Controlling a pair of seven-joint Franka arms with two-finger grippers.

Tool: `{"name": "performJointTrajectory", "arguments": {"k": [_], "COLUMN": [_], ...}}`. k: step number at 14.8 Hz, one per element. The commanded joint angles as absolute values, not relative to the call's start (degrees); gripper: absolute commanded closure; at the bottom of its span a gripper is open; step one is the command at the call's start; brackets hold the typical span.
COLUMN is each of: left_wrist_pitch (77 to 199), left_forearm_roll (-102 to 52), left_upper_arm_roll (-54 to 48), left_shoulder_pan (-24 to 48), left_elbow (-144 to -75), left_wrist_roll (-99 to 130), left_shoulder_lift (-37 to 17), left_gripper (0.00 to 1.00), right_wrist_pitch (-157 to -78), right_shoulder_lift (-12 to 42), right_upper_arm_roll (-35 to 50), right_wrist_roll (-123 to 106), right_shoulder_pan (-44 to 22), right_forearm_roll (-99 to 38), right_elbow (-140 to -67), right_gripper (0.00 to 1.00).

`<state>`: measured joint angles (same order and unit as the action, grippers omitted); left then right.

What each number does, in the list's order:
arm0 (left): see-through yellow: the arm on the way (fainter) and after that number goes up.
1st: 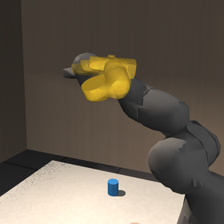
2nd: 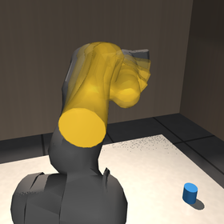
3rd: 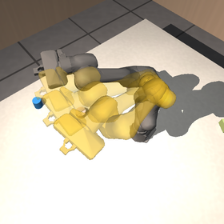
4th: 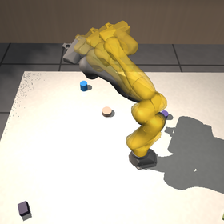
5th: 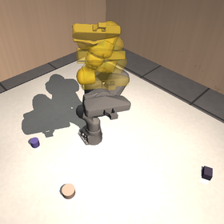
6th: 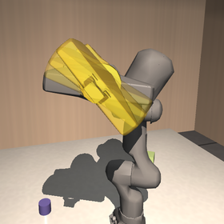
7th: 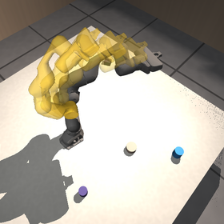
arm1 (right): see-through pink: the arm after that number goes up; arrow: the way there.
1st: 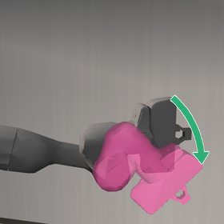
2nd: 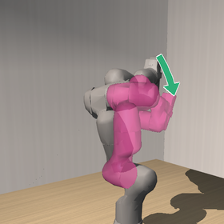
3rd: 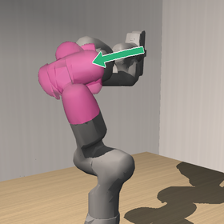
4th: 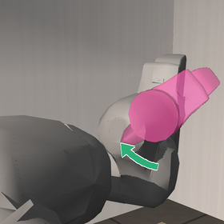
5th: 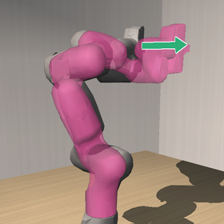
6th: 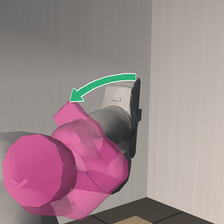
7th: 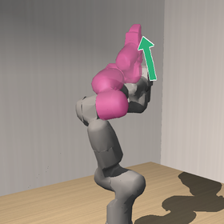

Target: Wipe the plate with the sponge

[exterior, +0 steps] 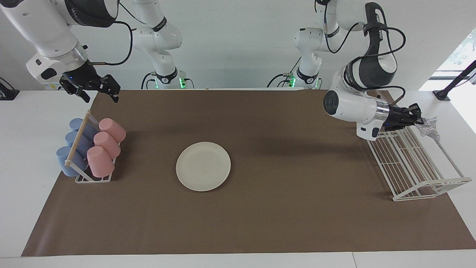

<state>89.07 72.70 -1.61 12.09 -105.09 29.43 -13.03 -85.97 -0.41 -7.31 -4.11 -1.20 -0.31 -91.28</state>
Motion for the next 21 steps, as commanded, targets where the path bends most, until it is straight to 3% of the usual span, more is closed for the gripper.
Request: {"name": "performJointTrajectory", "arguments": {"k": [1,12,14,21], "left_wrist_pitch": [86.6,91.3,91.9,92.0], "left_forearm_roll": [74.3,66.9,67.0,67.1], "left_upper_arm_roll": [-2.1,-2.2,-2.1,-2.0], "left_shoulder_pan": [12.1,12.4,12.1,12.1], "left_elbow": [-105.9,-107.5,-107.5,-107.0], "left_wrist_roll": [39.2,47.1,47.1,47.0], "left_shoulder_lift": [-16.4,-18.5,-18.5,-18.6], "left_gripper": [1.00,1.00,0.03,0.00], "right_wrist_pitch": [-86.9,-86.9,-86.9,-86.9], "right_shoulder_lift": [-1.6,-1.5,-1.4,-1.4], "right_upper_arm_roll": [-7.5,-7.3,-7.4,-7.4], "right_wrist_roll": [-5.7,-5.6,-5.6,-5.6], "right_shoulder_pan": [-1.2,-1.6,-1.6,-1.6], "right_forearm_roll": [1.1,2.2,2.2,2.2], "right_elbow": [-92.6,-92.4,-92.4,-92.4], "right_gripper": [0.00,0.00,0.00,0.00]}}
